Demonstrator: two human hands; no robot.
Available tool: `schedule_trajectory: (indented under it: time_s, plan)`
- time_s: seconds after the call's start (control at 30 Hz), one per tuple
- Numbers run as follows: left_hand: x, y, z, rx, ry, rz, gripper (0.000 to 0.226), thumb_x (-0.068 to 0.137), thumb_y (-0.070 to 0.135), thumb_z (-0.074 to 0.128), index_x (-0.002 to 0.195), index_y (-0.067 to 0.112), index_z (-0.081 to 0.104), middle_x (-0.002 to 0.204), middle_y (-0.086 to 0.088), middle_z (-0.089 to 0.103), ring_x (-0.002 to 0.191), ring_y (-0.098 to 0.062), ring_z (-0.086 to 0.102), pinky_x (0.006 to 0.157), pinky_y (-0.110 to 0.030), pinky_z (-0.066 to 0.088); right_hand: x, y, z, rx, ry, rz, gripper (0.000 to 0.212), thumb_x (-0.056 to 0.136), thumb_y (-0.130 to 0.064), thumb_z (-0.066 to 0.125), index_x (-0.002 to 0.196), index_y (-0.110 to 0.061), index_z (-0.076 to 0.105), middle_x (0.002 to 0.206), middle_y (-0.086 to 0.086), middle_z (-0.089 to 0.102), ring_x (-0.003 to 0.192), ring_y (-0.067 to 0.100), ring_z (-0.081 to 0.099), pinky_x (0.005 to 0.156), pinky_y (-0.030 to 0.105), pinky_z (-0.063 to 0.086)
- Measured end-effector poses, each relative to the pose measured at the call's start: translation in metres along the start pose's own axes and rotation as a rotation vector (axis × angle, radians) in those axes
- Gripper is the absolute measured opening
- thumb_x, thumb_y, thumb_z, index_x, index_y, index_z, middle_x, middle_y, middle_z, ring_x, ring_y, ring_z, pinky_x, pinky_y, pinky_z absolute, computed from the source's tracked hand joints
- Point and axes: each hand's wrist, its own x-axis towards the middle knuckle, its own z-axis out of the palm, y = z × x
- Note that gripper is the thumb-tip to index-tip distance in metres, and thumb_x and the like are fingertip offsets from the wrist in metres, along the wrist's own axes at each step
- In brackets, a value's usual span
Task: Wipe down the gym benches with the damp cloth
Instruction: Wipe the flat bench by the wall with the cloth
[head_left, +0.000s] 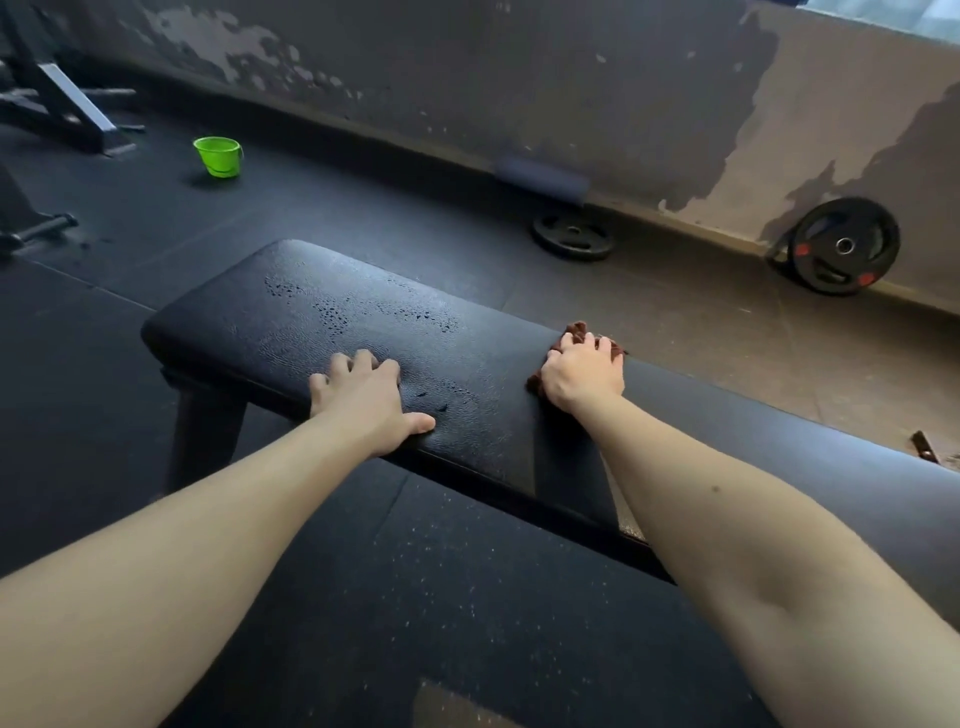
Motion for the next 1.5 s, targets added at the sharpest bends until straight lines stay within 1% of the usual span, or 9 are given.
schedule_trajectory:
  time_s: [0.23,0.37,0.47,0.6,0.73,0.9,1.1,1.23,1.5]
  plan:
    - [-0.004,-0.003,0.007,-0.052,0.048,-0.015,0.075,0.078,0.082,0.058,0.135,0.033,0.05,0.148,0.002,0.039,0.138,-0.027,0.029,0.11,-0.048,0.029,0.006,-0.08,0.005,0.028,-0.033,-0.35,0.051,0.102,-0.037,0.031,0.147,-0.018,0.047,0.162,0.013,0.033,0.151,0.034,0.022,0.124,0.052,0.013]
    - [-0.006,-0.004,0.007,-0.088,0.054,-0.035,0.077,0.078,0.082,0.058,0.137,0.035,0.049,0.15,0.006,0.037,0.14,-0.024,0.027,0.112,-0.046,0.026,-0.003,-0.051,0.002,0.046,-0.075,-0.531,0.051,0.108,-0.035,0.029,0.156,-0.021,0.04,0.169,0.008,0.021,0.157,0.031,0.013,0.127,0.046,0.008]
    - [-0.008,-0.004,0.009,-0.12,0.07,-0.04,0.077,0.077,0.081,0.059,0.138,0.035,0.05,0.151,0.008,0.036,0.14,-0.022,0.026,0.112,-0.044,0.024,0.023,0.005,-0.001,-0.003,-0.047,-0.389,0.046,0.105,-0.042,0.03,0.134,-0.021,0.058,0.155,0.009,0.038,0.143,0.037,0.033,0.118,0.053,0.027]
    - [-0.009,-0.004,0.01,-0.14,0.091,-0.054,0.075,0.078,0.079,0.061,0.138,0.036,0.05,0.153,0.01,0.035,0.142,-0.021,0.025,0.113,-0.043,0.022,0.048,0.035,-0.004,-0.047,-0.067,-0.209,0.054,0.096,-0.048,0.022,0.126,-0.021,0.058,0.143,0.011,0.047,0.131,0.037,0.043,0.113,0.055,0.032]
    - [-0.013,-0.004,0.012,-0.136,0.112,-0.069,0.076,0.08,0.078,0.059,0.144,0.037,0.048,0.158,0.011,0.032,0.145,-0.021,0.023,0.115,-0.042,0.021,0.041,0.022,-0.002,-0.075,-0.048,-0.227,0.061,0.093,-0.053,0.028,0.136,-0.018,0.053,0.148,0.013,0.043,0.138,0.036,0.036,0.117,0.056,0.024]
    - [-0.021,-0.002,0.016,-0.174,0.186,-0.093,0.074,0.08,0.078,0.06,0.144,0.041,0.05,0.158,0.01,0.034,0.145,-0.022,0.024,0.116,-0.041,0.02,0.015,0.008,0.003,-0.022,-0.024,-0.309,0.054,0.103,-0.039,0.029,0.15,-0.016,0.041,0.16,0.016,0.033,0.145,0.037,0.027,0.123,0.056,0.016]
    - [-0.035,0.005,0.029,-0.29,0.38,-0.093,0.042,0.082,0.064,0.07,0.114,0.037,0.069,0.136,0.01,0.054,0.132,-0.021,0.037,0.109,-0.041,0.026,-0.078,-0.015,0.008,0.023,-0.018,-0.526,0.056,0.107,-0.038,0.029,0.159,-0.018,0.031,0.168,0.014,0.022,0.155,0.032,0.016,0.127,0.049,0.009]
    - [-0.043,0.008,0.047,-0.411,0.511,-0.094,0.031,0.083,0.053,0.076,0.107,0.033,0.073,0.133,0.011,0.059,0.128,-0.022,0.043,0.105,-0.04,0.028,-0.14,-0.016,0.012,-0.005,-0.002,-0.652,0.056,0.109,-0.041,0.03,0.162,-0.023,0.026,0.171,0.009,0.016,0.159,0.026,0.008,0.129,0.043,0.002]
    - [-0.049,0.0,0.054,-0.385,0.476,-0.05,0.037,0.09,0.056,0.065,0.12,0.037,0.068,0.144,0.018,0.05,0.135,-0.015,0.036,0.107,-0.037,0.021,-0.089,-0.036,0.005,0.03,-0.031,-0.605,0.054,0.11,-0.037,0.027,0.162,-0.024,0.027,0.172,0.005,0.015,0.159,0.022,0.007,0.128,0.039,0.001]
